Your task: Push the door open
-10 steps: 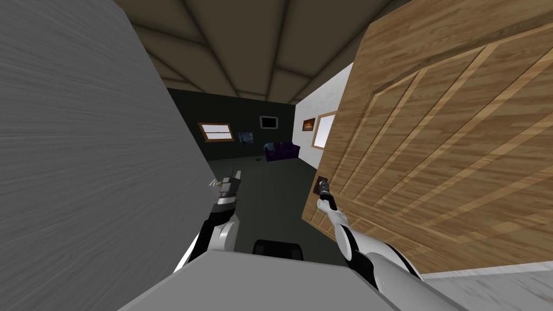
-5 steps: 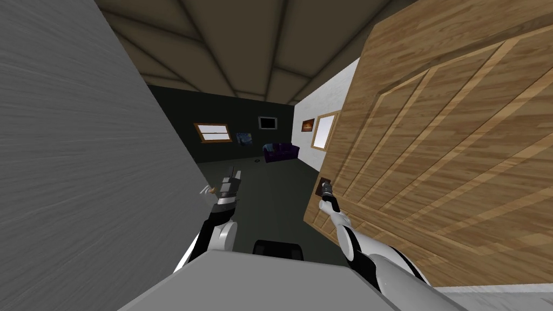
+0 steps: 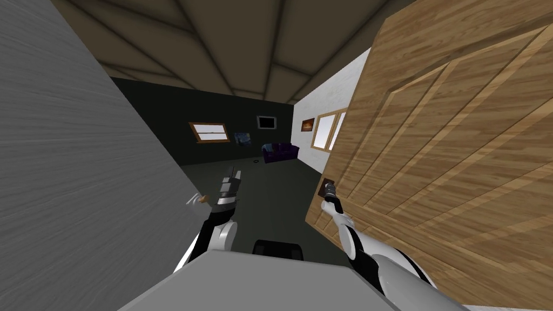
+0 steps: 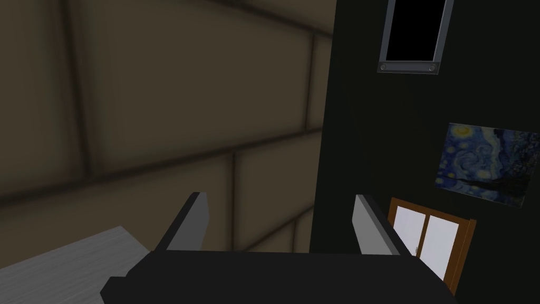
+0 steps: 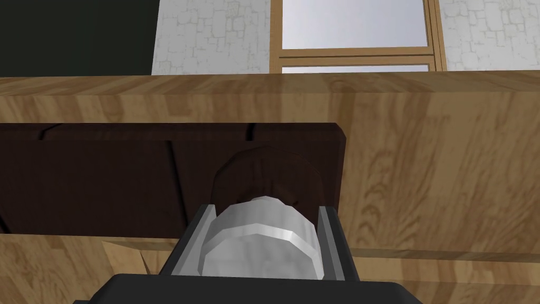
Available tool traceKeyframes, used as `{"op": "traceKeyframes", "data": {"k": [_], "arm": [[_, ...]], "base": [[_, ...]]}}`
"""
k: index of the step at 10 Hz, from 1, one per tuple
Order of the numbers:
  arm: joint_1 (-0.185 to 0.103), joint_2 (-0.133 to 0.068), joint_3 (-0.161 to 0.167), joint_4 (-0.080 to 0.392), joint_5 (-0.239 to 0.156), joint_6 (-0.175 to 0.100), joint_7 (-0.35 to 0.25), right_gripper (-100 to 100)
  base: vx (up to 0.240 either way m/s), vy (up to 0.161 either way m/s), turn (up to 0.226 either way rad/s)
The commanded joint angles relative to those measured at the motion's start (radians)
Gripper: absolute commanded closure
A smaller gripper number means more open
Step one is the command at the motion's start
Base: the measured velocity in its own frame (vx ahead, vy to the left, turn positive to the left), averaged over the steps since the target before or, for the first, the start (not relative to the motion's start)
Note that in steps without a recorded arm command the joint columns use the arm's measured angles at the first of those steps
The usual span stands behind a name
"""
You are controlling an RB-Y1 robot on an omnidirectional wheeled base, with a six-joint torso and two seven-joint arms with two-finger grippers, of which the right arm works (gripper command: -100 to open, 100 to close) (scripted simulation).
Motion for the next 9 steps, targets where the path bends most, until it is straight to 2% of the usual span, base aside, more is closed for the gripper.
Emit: {"op": "traceKeyframes", "data": {"k": [1,2,4,5,9], "arm": [[0.011,0.004,-0.008,-0.03,-0.003,0.013,0.009,100],[0.015,-0.005,-0.024,-0.027,-0.011,0.011,0.017,100],[0.017,-0.01,-0.035,-0.025,-0.016,0.009,0.022,100],[0.027,0.003,-0.033,-0.04,-0.015,0.021,0.025,100],[0.035,-0.02,-0.085,-0.035,-0.039,0.013,0.053,100]], "base": [[0.091,0.019,-0.029],[0.154,0.023,-0.043],[0.17,0.013,-0.046],[0.079,0.002,-0.024],[0.196,0.001,-0.043]]}}
